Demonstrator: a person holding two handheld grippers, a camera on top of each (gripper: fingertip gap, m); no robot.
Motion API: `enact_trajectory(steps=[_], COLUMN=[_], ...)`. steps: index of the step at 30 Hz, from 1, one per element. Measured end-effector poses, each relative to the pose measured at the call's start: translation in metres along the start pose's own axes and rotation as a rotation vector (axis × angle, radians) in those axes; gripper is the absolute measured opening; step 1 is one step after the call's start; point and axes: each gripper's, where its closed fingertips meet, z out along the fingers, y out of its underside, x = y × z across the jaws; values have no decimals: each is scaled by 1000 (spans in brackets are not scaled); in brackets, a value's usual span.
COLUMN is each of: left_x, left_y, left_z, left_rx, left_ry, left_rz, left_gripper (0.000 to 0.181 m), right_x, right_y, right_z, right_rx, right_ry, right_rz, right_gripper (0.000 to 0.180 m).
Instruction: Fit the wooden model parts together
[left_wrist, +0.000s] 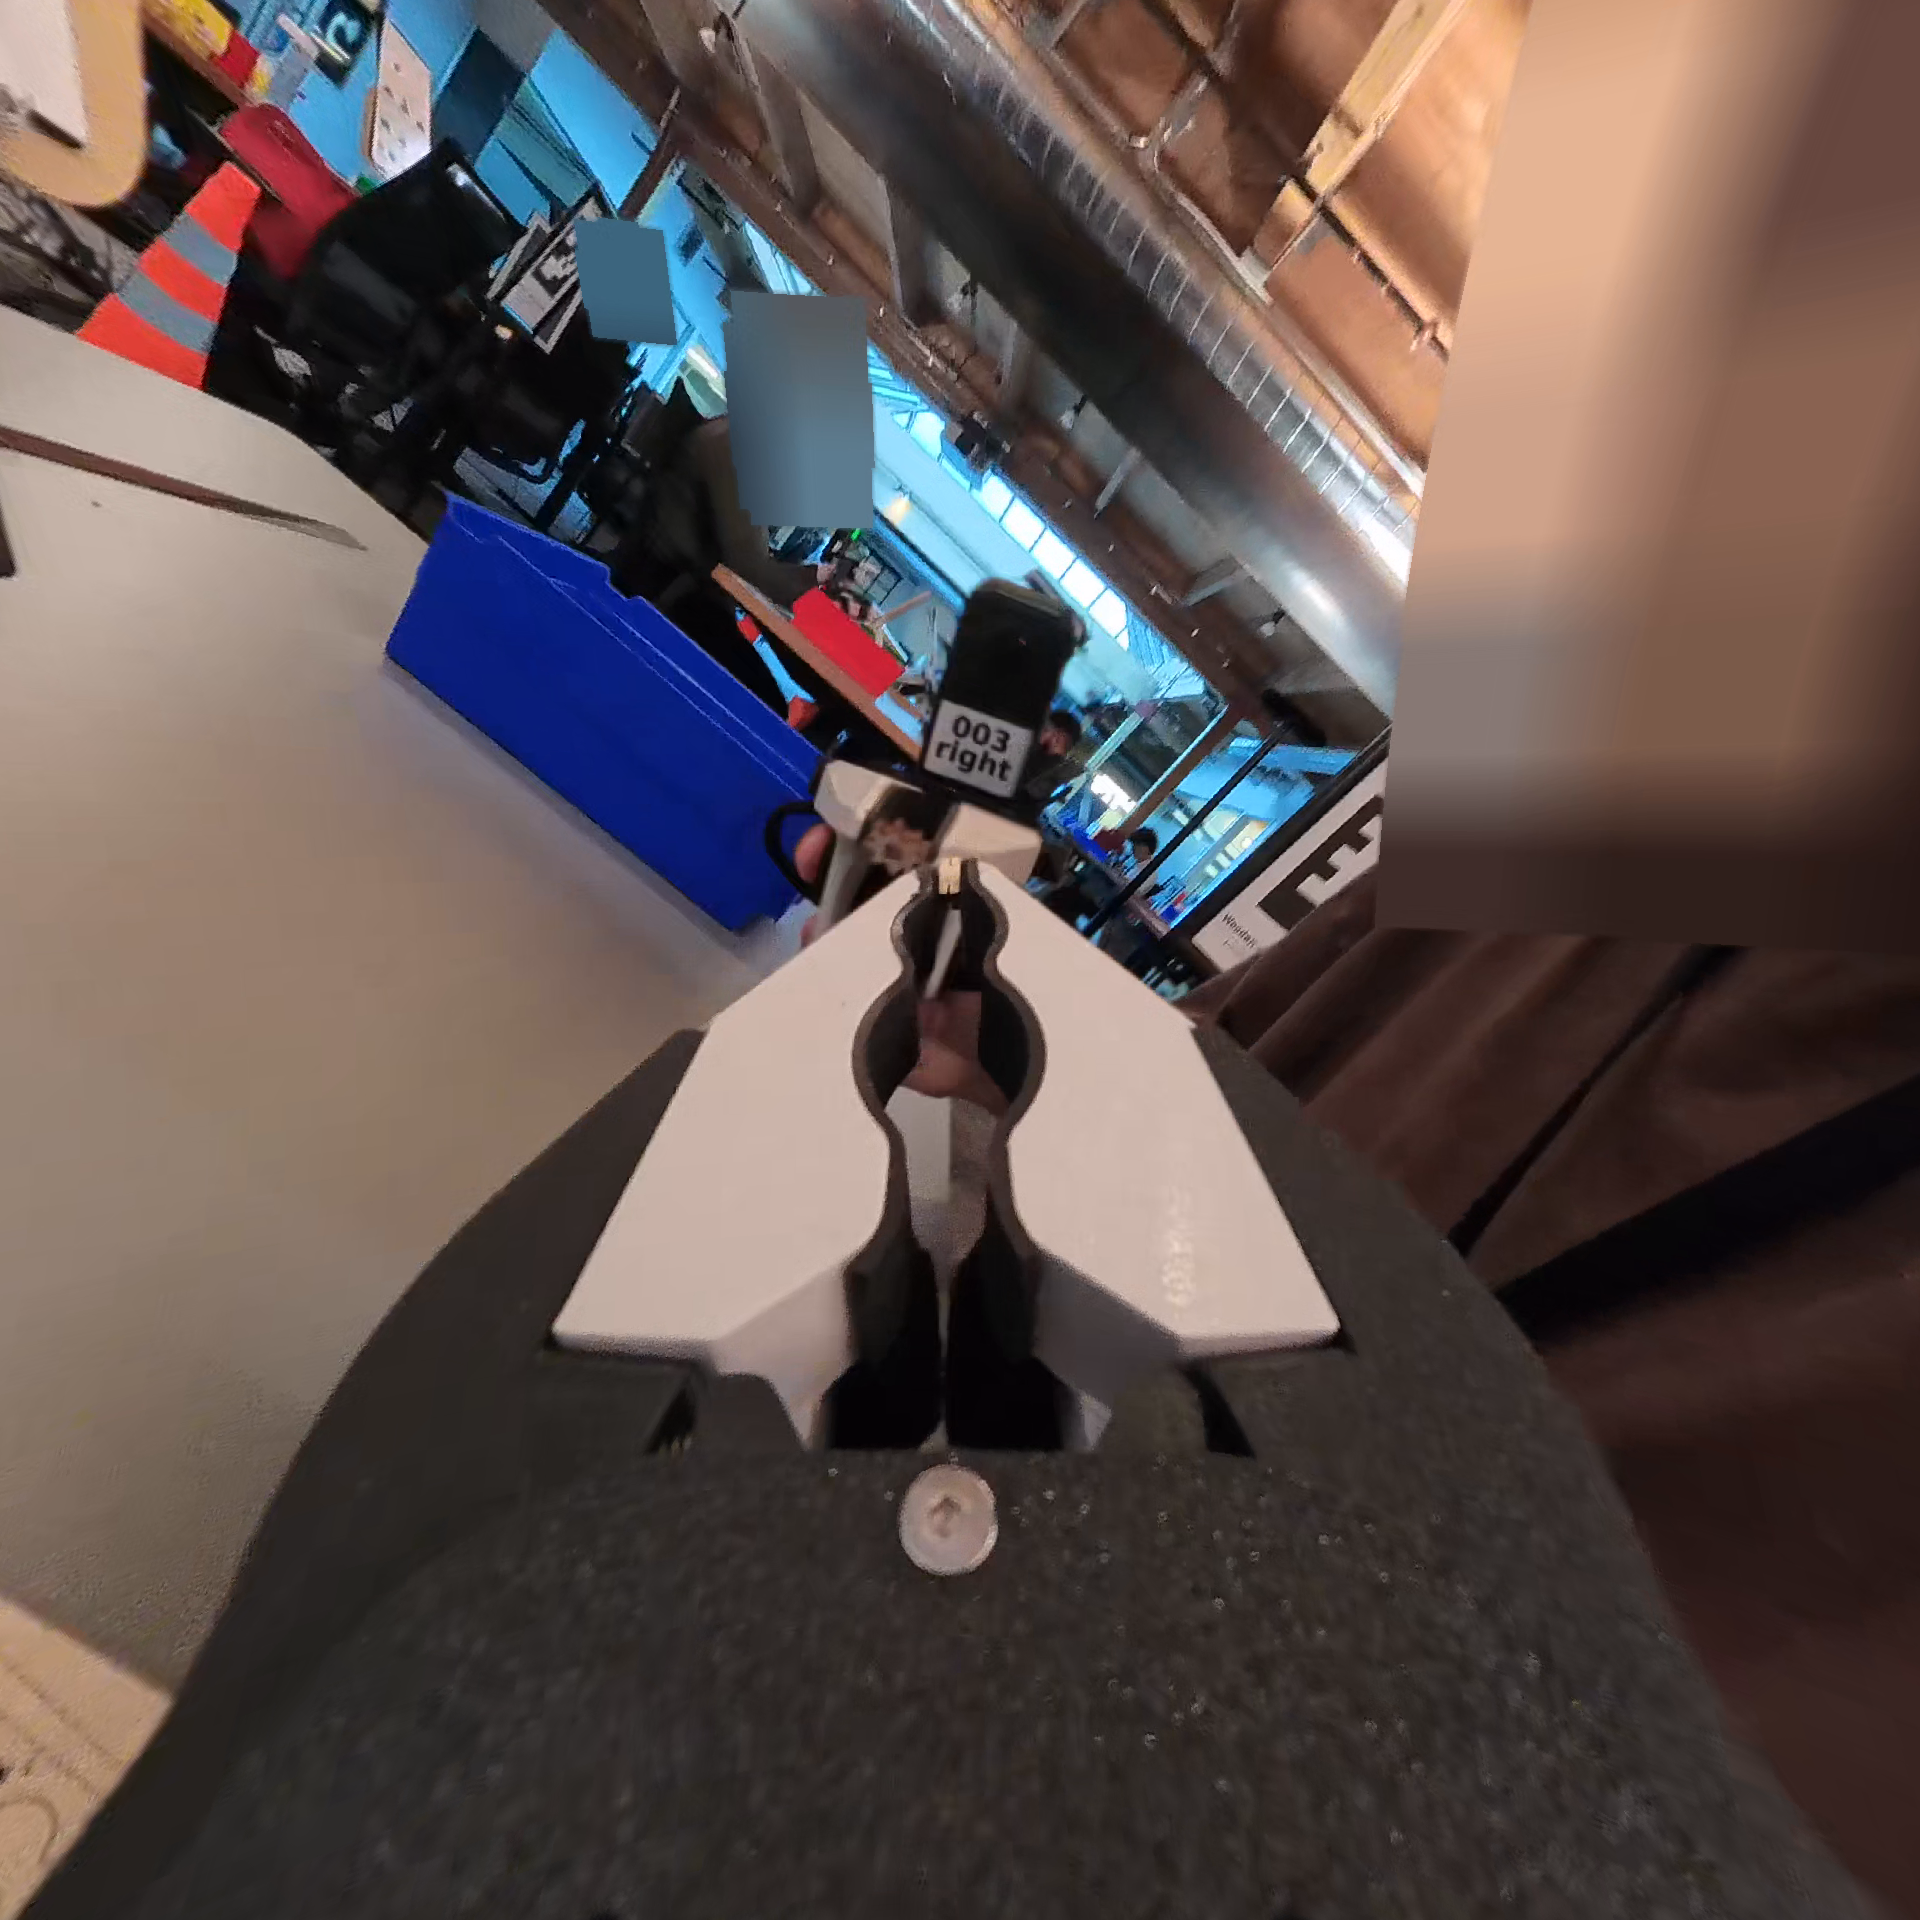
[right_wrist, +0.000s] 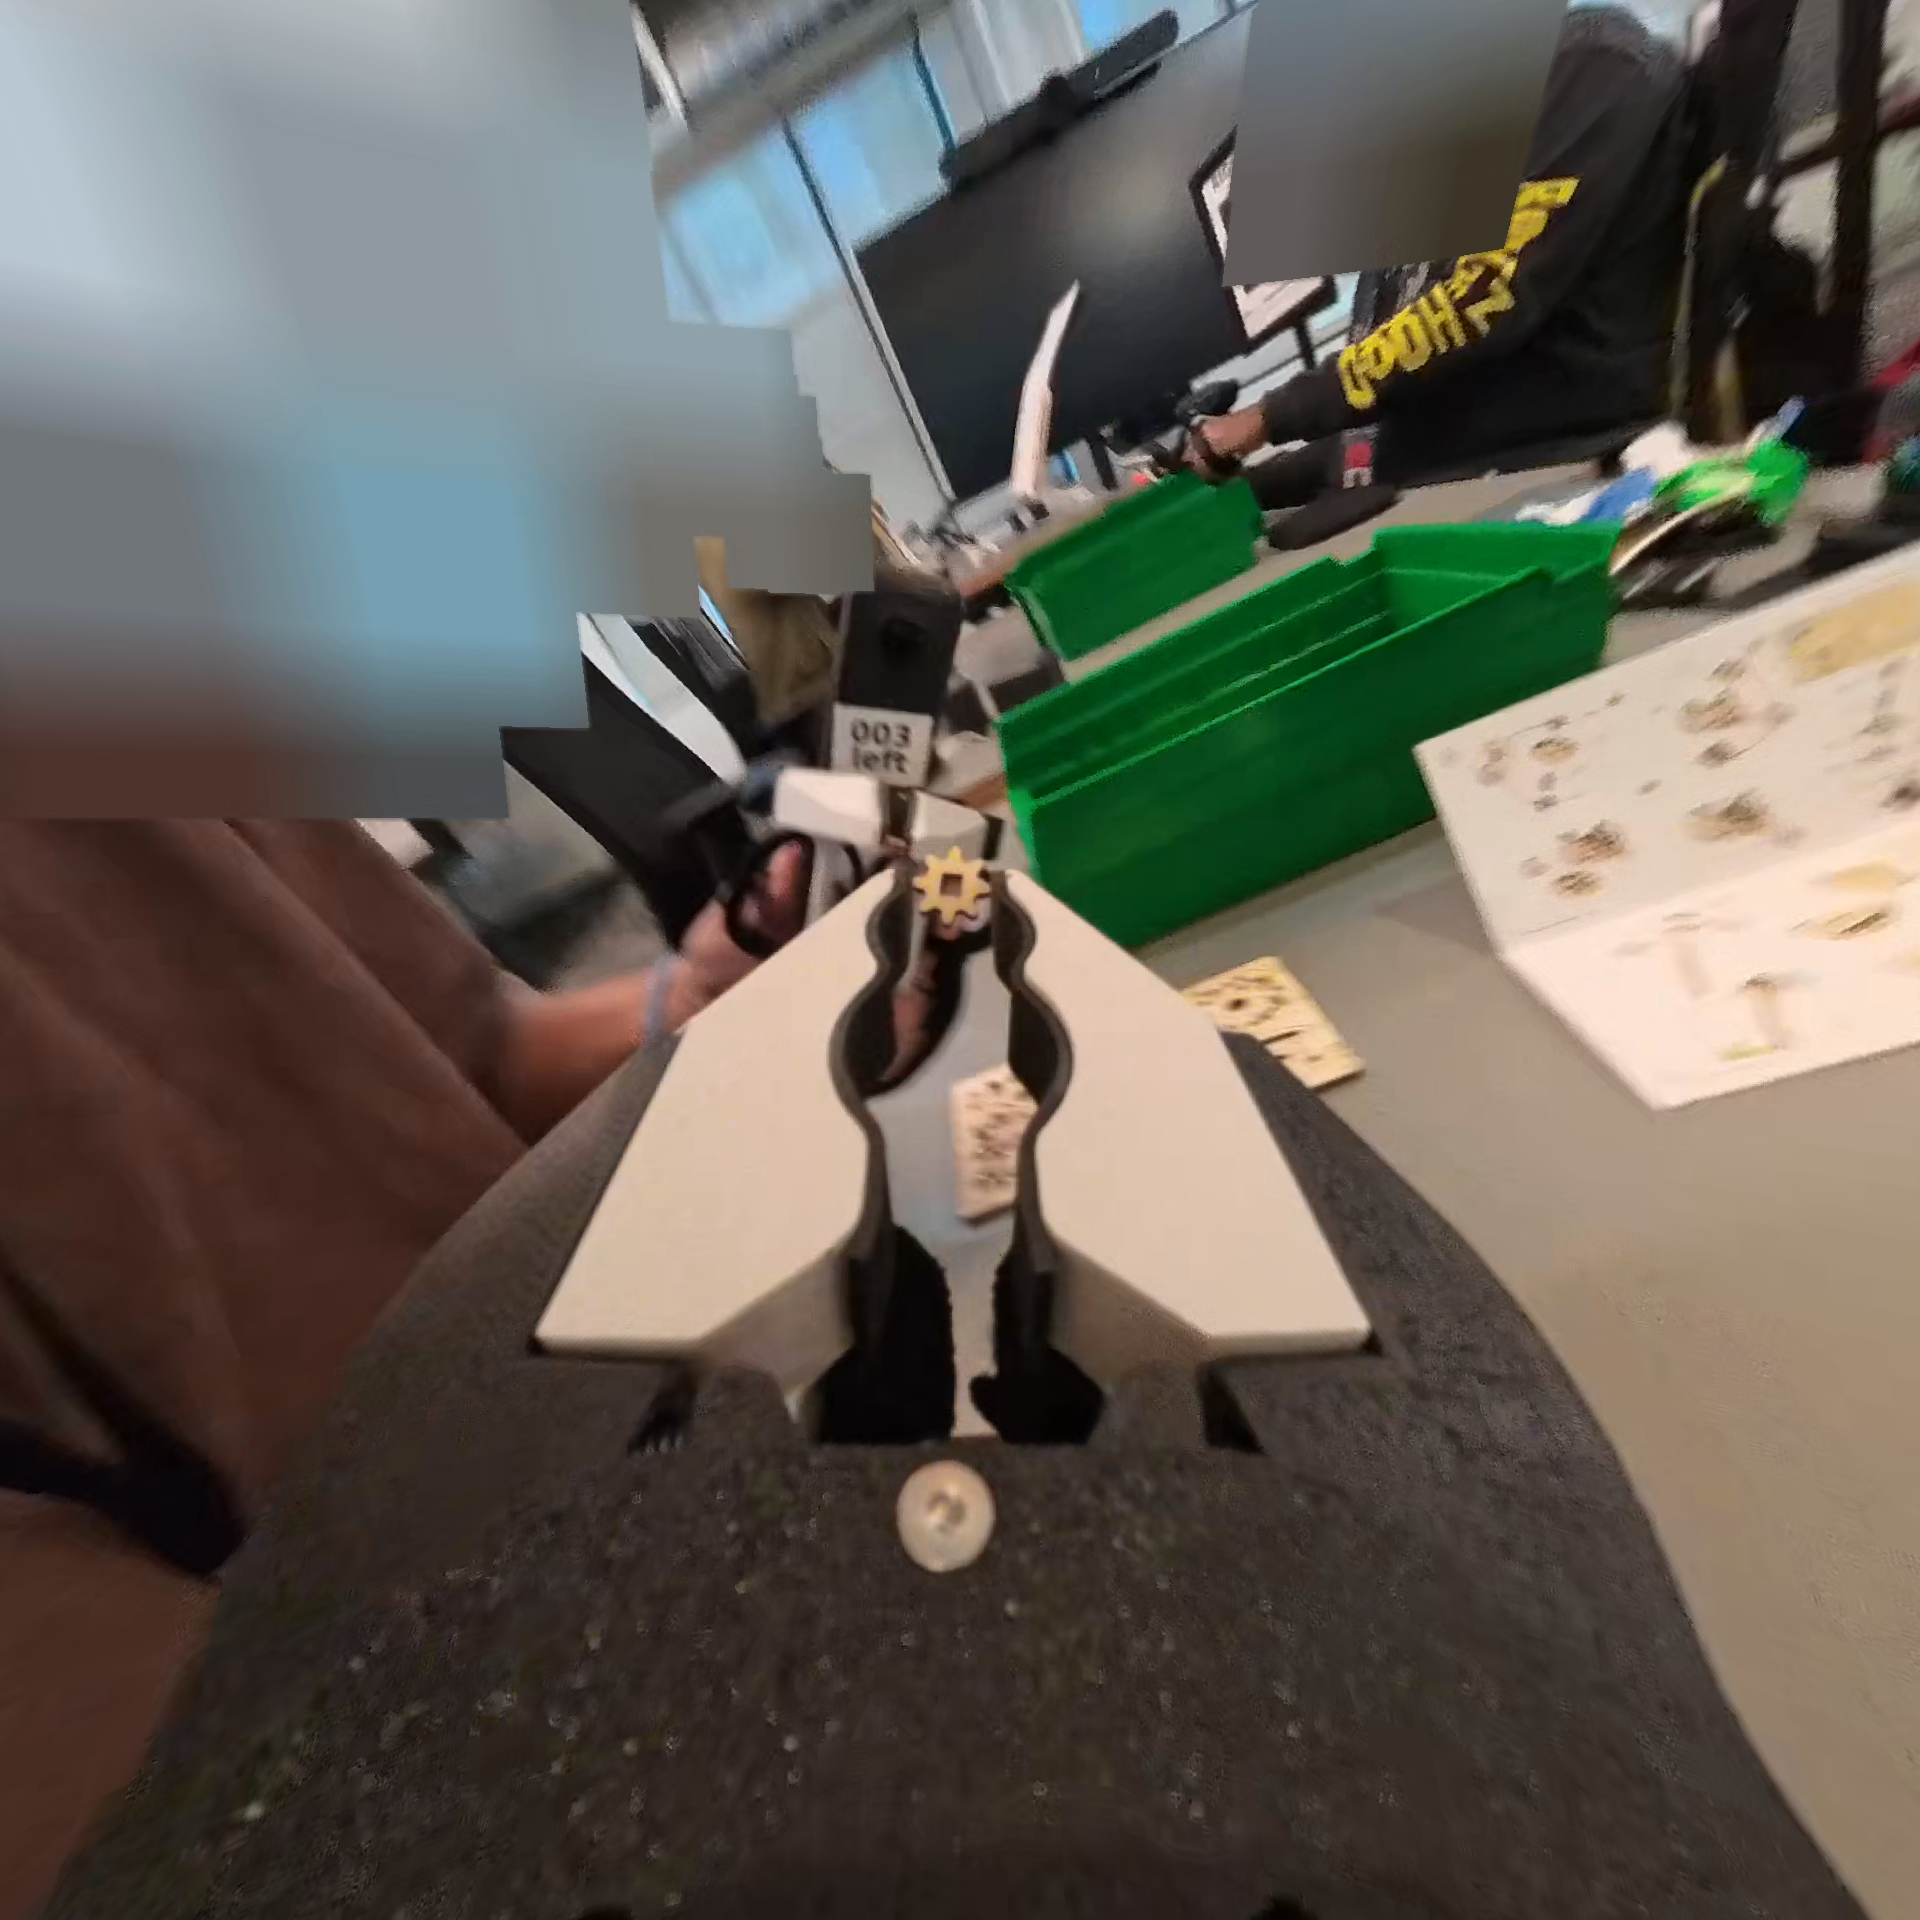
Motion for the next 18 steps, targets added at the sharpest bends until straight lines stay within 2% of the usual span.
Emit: enact_trajectory(steps=[2,5,18], left_x=[2,5,15], left_y=[5,6,3], left_z=[13,25,31], left_rx=[-34,-45,27], left_ry=[-16,-20,38], left_rz=[74,114,62], left_gripper=[1,1,1], right_x=[-6,-8,-23], right_y=[-9,-15,-11], right_z=[-9,-20,-7], right_rx=[97,223,256], right_ry=[-73,-132,-70], right_rz=[183,287,153], right_gripper=[14,14,14])
